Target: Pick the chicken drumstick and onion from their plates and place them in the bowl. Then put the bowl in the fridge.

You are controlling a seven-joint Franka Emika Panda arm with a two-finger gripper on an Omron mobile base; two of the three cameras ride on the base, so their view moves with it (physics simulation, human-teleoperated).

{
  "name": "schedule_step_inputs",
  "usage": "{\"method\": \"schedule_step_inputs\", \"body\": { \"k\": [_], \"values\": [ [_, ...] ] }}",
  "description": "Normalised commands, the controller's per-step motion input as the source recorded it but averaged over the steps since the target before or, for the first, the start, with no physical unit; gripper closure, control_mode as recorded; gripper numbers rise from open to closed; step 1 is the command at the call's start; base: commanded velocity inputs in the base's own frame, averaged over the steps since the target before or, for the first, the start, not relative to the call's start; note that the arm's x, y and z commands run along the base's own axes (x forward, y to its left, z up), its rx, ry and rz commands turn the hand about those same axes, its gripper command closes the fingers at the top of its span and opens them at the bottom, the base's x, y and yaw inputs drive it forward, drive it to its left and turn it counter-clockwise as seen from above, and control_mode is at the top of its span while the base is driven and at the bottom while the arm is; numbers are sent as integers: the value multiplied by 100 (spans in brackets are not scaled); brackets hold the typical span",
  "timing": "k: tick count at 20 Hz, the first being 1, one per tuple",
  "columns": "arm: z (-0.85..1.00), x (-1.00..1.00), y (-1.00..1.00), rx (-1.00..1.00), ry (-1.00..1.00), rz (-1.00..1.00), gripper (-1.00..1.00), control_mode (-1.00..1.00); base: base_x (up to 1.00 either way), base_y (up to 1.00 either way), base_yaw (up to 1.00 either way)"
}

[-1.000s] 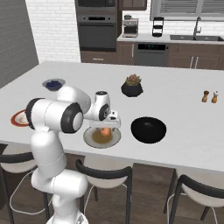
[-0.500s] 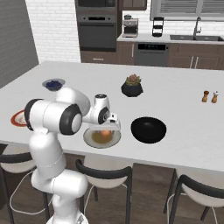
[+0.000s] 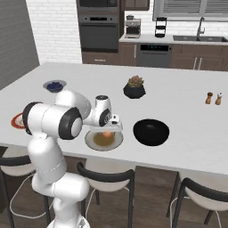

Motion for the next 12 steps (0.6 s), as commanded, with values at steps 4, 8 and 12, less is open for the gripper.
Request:
{"method": "schedule_step_inputs", "body": {
  "k": [4, 8, 12],
  "values": [
    [84, -12, -20, 0, -13, 11, 100, -100, 0, 0, 0],
    [90, -1, -51, 0, -2, 0, 100, -100, 0, 0, 0],
    [69, 2, -86, 0, 4, 0, 100, -100, 0, 0, 0]
  ]
}}
